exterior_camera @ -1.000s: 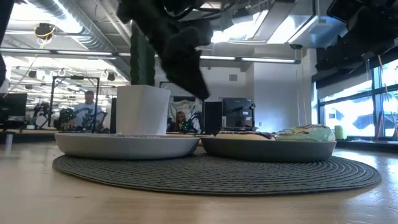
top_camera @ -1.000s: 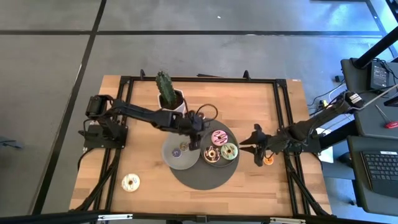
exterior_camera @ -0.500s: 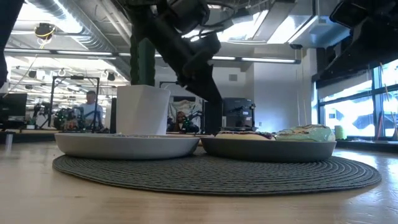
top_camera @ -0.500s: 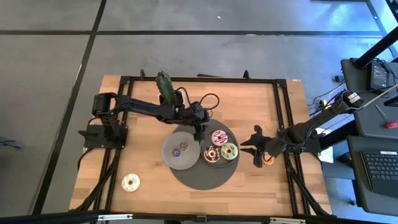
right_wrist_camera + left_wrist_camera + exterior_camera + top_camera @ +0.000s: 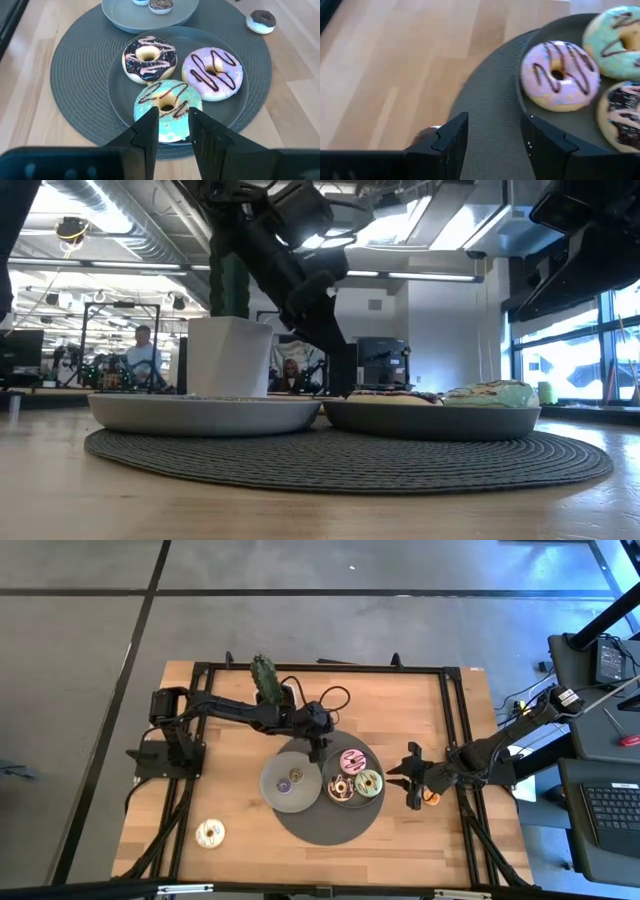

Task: Pick & Place donuts
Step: Put the small dark brown donut on the gray plate

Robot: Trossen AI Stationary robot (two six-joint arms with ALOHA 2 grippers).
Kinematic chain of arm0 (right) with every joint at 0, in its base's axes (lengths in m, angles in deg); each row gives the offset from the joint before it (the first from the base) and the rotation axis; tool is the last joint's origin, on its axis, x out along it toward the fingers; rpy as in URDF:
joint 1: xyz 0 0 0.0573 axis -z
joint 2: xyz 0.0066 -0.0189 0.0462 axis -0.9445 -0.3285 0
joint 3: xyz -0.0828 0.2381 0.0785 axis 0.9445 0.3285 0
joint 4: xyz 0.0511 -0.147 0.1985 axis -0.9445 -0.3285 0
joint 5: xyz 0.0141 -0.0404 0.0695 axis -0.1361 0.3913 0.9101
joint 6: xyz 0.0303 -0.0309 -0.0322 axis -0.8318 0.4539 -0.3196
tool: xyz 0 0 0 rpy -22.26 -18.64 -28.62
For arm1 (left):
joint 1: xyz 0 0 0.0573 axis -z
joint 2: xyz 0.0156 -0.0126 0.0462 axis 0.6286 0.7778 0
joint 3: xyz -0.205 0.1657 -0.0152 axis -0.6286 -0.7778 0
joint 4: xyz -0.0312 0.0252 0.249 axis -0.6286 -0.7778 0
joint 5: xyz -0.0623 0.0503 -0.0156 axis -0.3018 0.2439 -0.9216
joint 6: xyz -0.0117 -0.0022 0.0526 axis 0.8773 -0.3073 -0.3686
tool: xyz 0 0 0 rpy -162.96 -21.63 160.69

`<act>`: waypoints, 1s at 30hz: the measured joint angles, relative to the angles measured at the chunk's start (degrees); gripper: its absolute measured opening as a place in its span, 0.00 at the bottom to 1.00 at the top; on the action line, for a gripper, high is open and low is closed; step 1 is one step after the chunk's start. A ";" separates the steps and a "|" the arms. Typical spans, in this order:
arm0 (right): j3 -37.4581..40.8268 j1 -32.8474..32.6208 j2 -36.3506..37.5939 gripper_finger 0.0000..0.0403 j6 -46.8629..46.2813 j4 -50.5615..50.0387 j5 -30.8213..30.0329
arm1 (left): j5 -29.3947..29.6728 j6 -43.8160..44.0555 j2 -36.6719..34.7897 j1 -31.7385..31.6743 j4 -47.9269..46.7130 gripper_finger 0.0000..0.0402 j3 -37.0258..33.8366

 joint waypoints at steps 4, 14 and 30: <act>0.00 0.00 0.00 0.27 0.00 -0.21 -0.97 | 0.27 -0.34 0.00 -1.62 0.01 0.51 0.00; 0.00 0.02 0.00 0.27 -0.04 -1.06 -1.52 | 1.02 1.03 4.43 -4.06 1.52 0.60 -0.03; 0.00 0.02 0.00 0.27 -0.17 -1.29 -2.27 | 7.22 0.26 8.26 -4.35 0.79 0.59 -0.04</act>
